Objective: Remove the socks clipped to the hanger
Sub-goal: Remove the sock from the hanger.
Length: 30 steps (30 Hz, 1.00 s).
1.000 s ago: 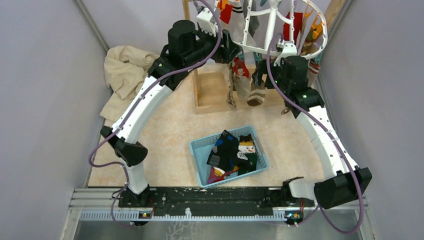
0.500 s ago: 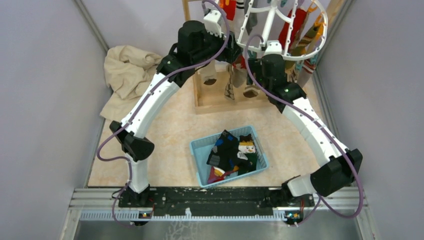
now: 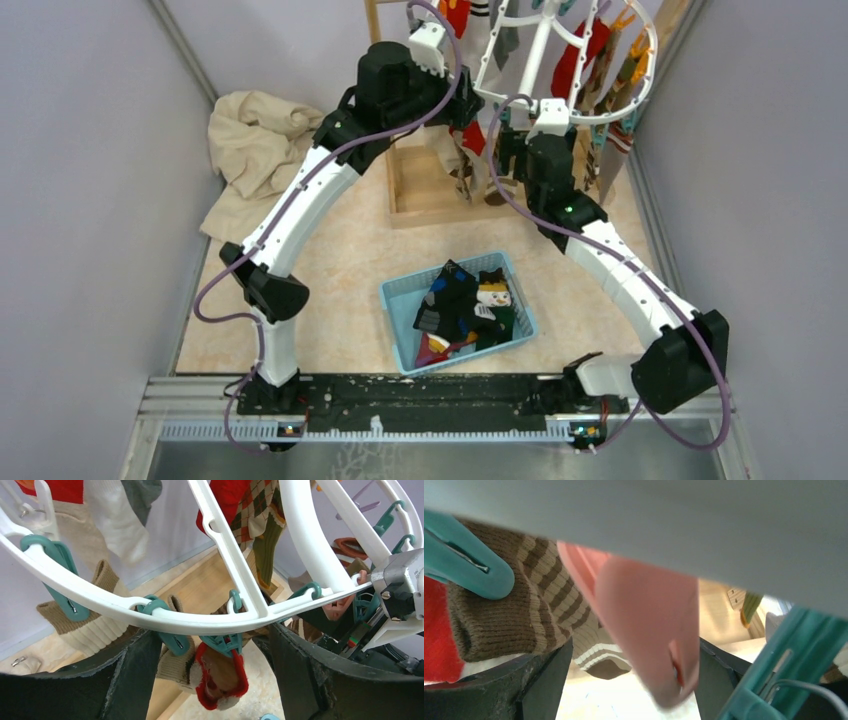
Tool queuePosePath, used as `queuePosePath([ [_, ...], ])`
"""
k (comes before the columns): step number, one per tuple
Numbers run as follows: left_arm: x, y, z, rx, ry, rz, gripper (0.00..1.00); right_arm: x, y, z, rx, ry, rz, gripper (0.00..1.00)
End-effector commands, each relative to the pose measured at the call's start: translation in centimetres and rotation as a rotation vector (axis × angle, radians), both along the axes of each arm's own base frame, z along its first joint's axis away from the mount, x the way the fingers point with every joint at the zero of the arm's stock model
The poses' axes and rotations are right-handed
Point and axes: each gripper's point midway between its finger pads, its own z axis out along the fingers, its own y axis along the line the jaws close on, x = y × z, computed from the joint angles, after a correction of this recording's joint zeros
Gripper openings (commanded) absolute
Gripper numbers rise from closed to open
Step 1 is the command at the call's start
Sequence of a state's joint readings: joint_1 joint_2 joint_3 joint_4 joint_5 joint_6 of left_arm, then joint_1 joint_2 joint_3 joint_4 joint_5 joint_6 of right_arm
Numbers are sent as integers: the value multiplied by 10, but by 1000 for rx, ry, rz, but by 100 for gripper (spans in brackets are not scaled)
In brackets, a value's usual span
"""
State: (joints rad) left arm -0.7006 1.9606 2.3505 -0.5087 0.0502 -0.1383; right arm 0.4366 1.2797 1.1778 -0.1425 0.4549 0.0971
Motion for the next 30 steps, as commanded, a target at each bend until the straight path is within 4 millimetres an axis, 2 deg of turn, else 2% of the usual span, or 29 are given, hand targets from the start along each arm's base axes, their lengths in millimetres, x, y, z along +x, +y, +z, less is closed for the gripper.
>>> queuePosePath([
  [1, -2, 6, 11, 7, -30, 18, 84, 9, -12, 1, 2, -59, -108, 83],
  [4, 0, 7, 9, 15, -27, 23, 84, 9, -6, -1, 6, -38, -73, 83],
  [8, 1, 5, 3, 19, -17, 21, 84, 3, -14, -11, 5, -26, -108, 84],
  [11, 0, 4, 3, 17, -12, 16, 83, 6, -15, -17, -7, -9, -125, 85],
  [14, -1, 5, 3, 19, -11, 16, 83, 9, -15, -13, -10, -7, -133, 85],
  [22, -4, 8, 6, 17, -10, 20, 83, 12, 3, 13, 31, 11, -24, 82],
  [26, -7, 10, 9, 14, -13, 20, 83, 14, 15, 10, 68, 82, 69, 82],
  [30, -10, 13, 10, 14, -13, 18, 83, 3, 33, 3, 97, 157, 202, 82],
])
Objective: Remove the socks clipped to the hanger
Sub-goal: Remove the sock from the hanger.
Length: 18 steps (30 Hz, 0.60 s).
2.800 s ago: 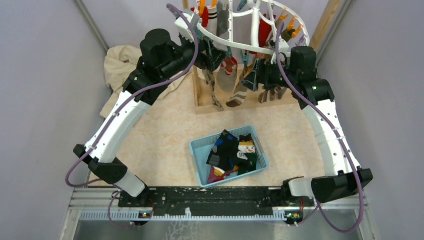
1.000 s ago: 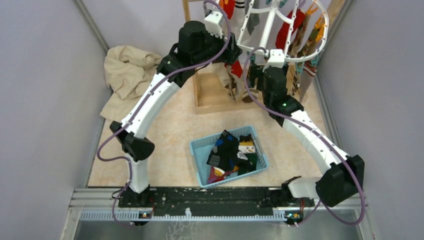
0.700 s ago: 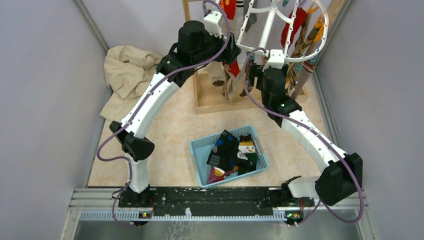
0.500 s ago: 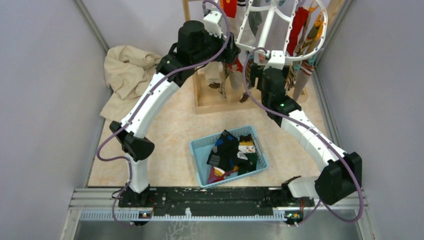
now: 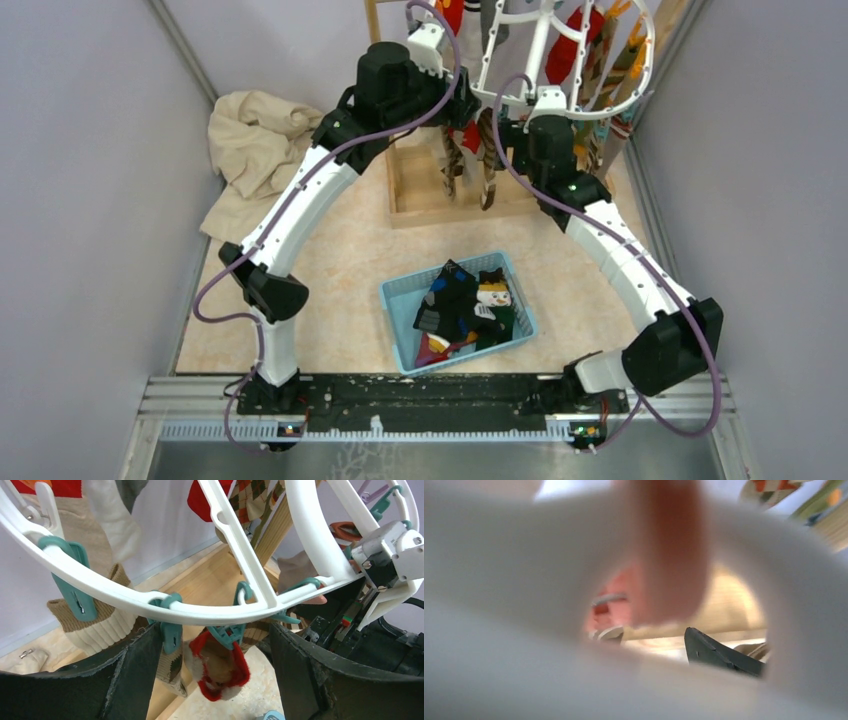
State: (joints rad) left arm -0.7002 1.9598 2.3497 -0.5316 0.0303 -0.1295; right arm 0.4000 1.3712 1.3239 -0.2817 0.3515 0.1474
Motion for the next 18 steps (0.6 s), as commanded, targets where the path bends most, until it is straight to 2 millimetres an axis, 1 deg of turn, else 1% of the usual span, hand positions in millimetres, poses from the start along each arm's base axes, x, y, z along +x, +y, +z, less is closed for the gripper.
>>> queuePosePath([
  [1, -12, 9, 16, -8, -22, -1, 83, -17, 27, 0, 65, 97, 187, 82],
  [3, -14, 11, 17, -10, -22, -2, 83, -33, 34, -11, 84, 165, 239, 82],
  [6, -16, 12, 16, -12, -22, -5, 83, -53, 31, -25, 142, 220, 217, 82],
  [8, -19, 12, 16, -15, -22, -9, 83, -60, 27, -35, 153, 246, 197, 83],
  [11, -22, 12, 13, -19, -17, -18, 83, -64, 23, -51, 145, 282, 174, 84],
  [13, -24, 12, 12, -19, -15, -24, 83, -68, 28, -53, 162, 295, 206, 84],
  [16, -28, 14, 15, -21, -19, -30, 83, -77, 35, -48, 197, 286, 254, 85],
  [18, -30, 14, 18, -26, -23, -35, 83, -86, 35, -45, 207, 287, 272, 85],
])
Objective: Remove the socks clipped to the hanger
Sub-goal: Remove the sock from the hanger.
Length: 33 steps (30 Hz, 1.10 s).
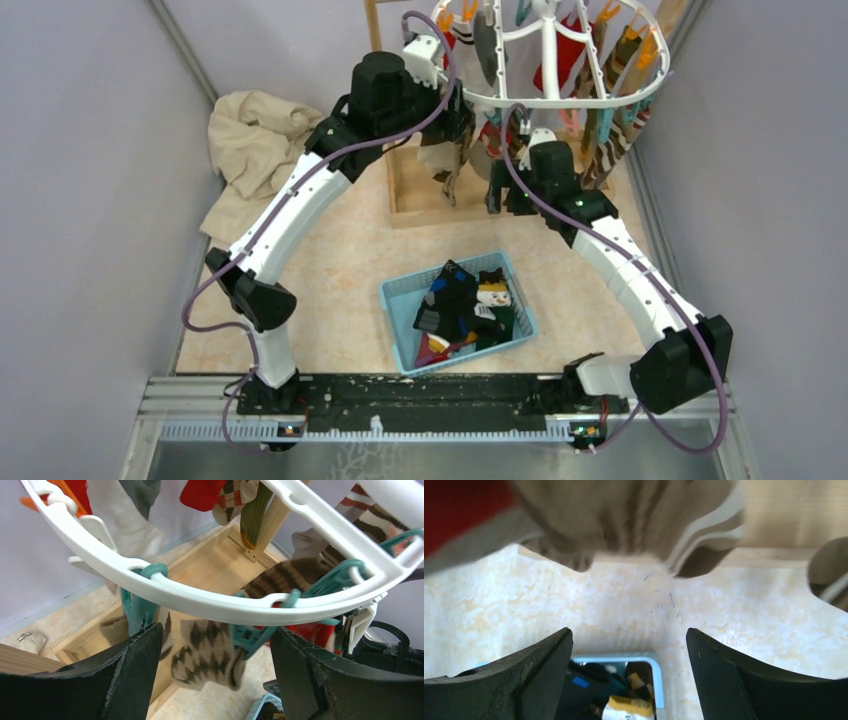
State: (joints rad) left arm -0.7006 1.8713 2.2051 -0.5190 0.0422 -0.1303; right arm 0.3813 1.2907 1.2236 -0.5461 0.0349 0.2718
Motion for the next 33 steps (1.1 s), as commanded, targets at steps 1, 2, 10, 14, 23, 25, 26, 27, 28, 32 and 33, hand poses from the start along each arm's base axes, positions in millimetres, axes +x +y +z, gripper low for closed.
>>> queuePosePath([
  [1, -17, 6, 34, -56, -61, -25, 83, -21, 7, 27, 90, -43, 54, 84],
  [2, -18, 6, 35, -56, -62, -28, 83, -26, 5, 29, 93, -50, 52, 84],
  [10, -27, 14, 34, -53, -67, -29, 84, -66, 0, 48, 178, -109, 78, 84],
  [14, -36, 17, 38, -55, -67, -40, 84, -90, 7, 61, 239, -111, 143, 83],
  [23, -65, 39, 44, -65, -87, -39, 84, -121, 14, 103, 305, -179, 239, 73],
  [25, -73, 47, 47, -71, -94, -35, 84, -126, 16, 112, 321, -200, 256, 72],
  [26, -77, 50, 50, -76, -98, -36, 84, -128, 17, 116, 330, -210, 266, 69],
  [27, -80, 53, 52, -78, -101, -36, 84, -129, 17, 120, 337, -220, 272, 68],
  [28, -83, 55, 54, -81, -102, -36, 84, -130, 18, 123, 343, -229, 279, 66],
  [32, -96, 62, 59, -87, -103, -56, 88, -132, 22, 136, 362, -264, 310, 61],
  [33, -99, 63, 60, -88, -104, -62, 90, -133, 24, 139, 369, -271, 322, 59],
])
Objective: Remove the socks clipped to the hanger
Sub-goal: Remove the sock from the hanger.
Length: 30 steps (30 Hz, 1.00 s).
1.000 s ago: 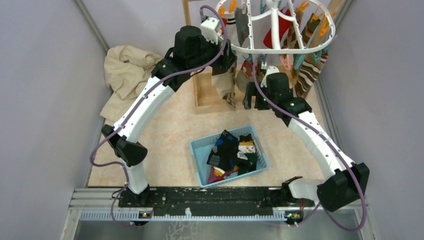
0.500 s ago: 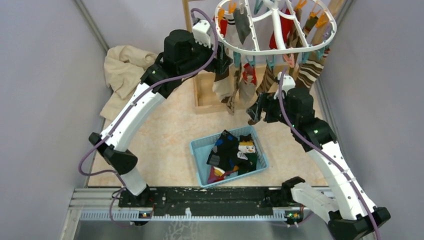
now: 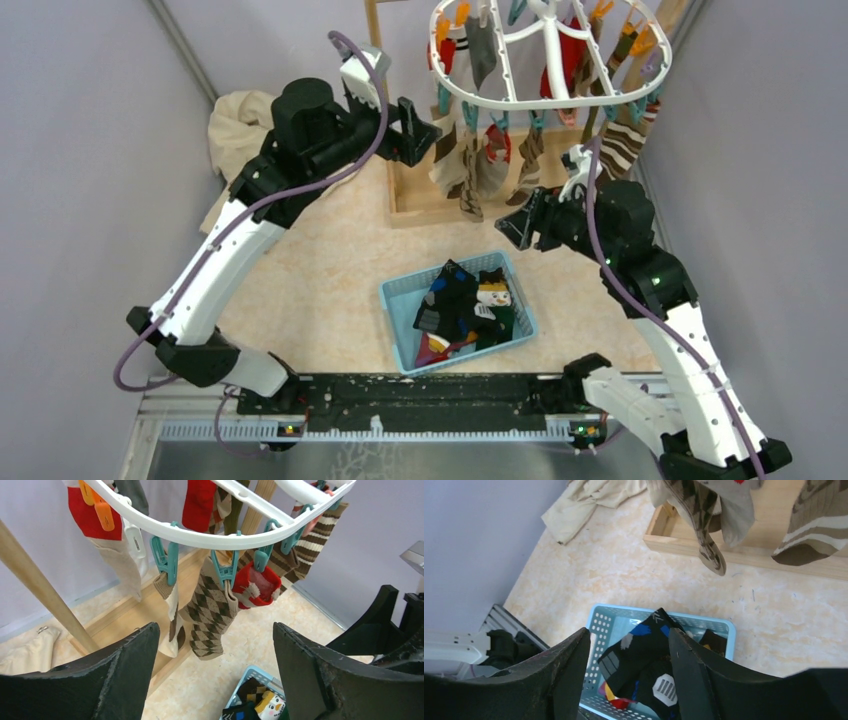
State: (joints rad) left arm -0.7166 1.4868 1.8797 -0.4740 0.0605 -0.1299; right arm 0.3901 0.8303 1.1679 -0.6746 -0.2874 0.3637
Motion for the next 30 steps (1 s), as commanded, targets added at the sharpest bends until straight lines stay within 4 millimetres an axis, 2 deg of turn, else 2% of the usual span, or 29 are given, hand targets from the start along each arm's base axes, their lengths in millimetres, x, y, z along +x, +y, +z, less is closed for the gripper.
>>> queuePosePath([
  [1, -17, 6, 12, -22, -30, -34, 92, -6, 10, 44, 74, -119, 63, 59],
  [5, -25, 9, 13, -28, -36, -51, 99, -7, 16, 46, 97, -125, 88, 57],
  [11, -33, 8, 13, -38, -35, -86, 99, -7, 24, 47, 108, -129, 124, 58],
  [15, -32, 4, 10, -42, -32, -93, 99, -6, 31, 44, 103, -127, 149, 60],
  [21, -26, -5, 5, -44, -21, -112, 99, 0, 40, 32, 70, -121, 160, 62],
  [30, -11, -30, 0, -64, -1, -151, 99, 8, 58, -4, -10, -120, 134, 62],
])
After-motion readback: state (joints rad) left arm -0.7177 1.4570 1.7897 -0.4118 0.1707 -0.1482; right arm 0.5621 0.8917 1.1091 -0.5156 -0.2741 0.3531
